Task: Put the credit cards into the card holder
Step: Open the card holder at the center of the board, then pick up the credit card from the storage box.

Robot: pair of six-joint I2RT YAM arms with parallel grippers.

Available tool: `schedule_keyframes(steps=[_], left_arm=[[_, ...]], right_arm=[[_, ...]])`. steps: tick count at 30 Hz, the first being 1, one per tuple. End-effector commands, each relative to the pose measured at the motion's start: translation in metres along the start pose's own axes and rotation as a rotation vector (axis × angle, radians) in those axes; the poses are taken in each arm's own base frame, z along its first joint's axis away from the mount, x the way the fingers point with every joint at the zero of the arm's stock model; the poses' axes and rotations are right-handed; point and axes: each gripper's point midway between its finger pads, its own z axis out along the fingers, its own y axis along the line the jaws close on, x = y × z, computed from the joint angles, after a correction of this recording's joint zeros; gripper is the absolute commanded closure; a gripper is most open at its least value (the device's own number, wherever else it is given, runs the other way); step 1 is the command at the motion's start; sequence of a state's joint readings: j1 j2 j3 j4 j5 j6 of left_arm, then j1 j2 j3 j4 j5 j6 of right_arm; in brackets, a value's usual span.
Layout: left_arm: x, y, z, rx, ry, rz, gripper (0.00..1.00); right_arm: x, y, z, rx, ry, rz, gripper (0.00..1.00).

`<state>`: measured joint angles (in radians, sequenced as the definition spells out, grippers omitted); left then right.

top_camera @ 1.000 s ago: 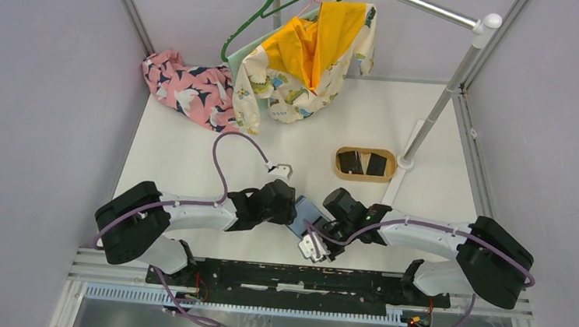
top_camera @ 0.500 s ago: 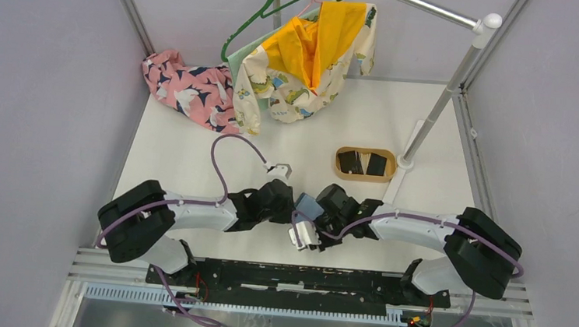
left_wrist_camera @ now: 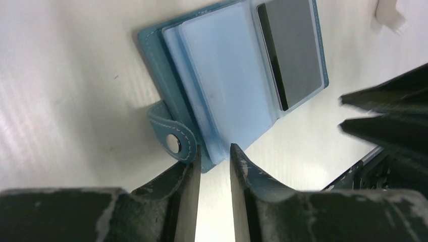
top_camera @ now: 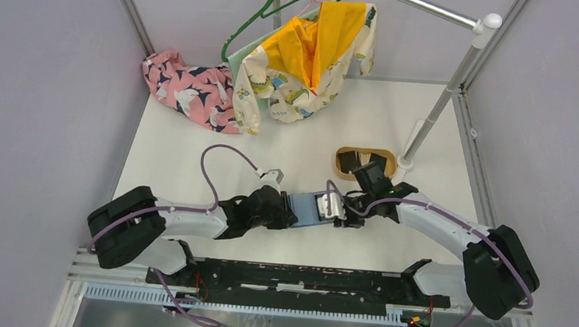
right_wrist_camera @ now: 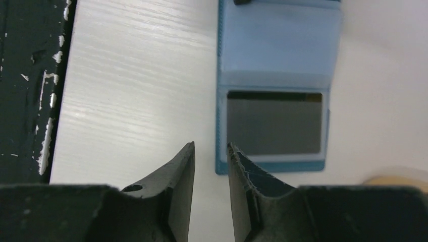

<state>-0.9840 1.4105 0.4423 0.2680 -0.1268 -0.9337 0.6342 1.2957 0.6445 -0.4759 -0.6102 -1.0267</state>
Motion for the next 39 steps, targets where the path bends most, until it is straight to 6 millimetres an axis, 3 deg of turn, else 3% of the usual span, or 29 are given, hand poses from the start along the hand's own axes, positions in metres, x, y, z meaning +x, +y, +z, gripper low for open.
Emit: schedule_keyframes(steps=[1,5,7,11,14,17,20,27,32,34,39], left_arm=[[-0.015,0.021,-0.026,-0.098,-0.070,0.072,0.63],[-0.047,0.022,-0.062,-0.117,-0.191,0.149,0.56],[-0.064,0.012,-0.079,-0.087,-0.249,0.186,0.52],[-0.092,-0.024,-0.104,0.045,-0.347,0.243,0.34],[-0.106,-0.053,-0.112,0.136,-0.379,0.311,0.22],[-0.115,-0.068,-0.108,0.150,-0.371,0.408,0.12],[-0.127,-0.088,-0.101,0.183,-0.330,0.448,0.09],[-0.147,-0.110,-0.091,0.388,-0.156,0.341,0.00],[-0.164,-0.110,-0.085,0.366,-0.078,0.369,0.00],[-0.171,-0.110,-0.081,0.350,-0.088,0.399,0.00],[-0.193,-0.080,-0.082,0.203,-0.185,0.473,0.00]], right_arm=[[-0.022,-0.019,-0.033,0.055,-0.161,-0.019,0.64],[-0.012,-0.041,-0.059,0.143,-0.191,0.056,0.63],[-0.011,-0.051,-0.071,0.177,-0.207,0.086,0.62],[-0.012,-0.080,-0.087,0.226,-0.179,0.113,0.61],[-0.011,-0.112,-0.097,0.266,-0.132,0.157,0.58],[-0.011,-0.142,-0.103,0.289,-0.107,0.246,0.58],[-0.005,-0.161,-0.105,0.327,-0.089,0.325,0.57],[0.030,-0.173,-0.097,0.479,-0.090,0.522,0.43],[0.043,-0.178,-0.110,0.642,-0.139,0.617,0.23],[0.048,-0.176,-0.111,0.700,-0.152,0.660,0.04],[0.045,-0.183,-0.114,0.779,-0.265,0.784,0.02]])
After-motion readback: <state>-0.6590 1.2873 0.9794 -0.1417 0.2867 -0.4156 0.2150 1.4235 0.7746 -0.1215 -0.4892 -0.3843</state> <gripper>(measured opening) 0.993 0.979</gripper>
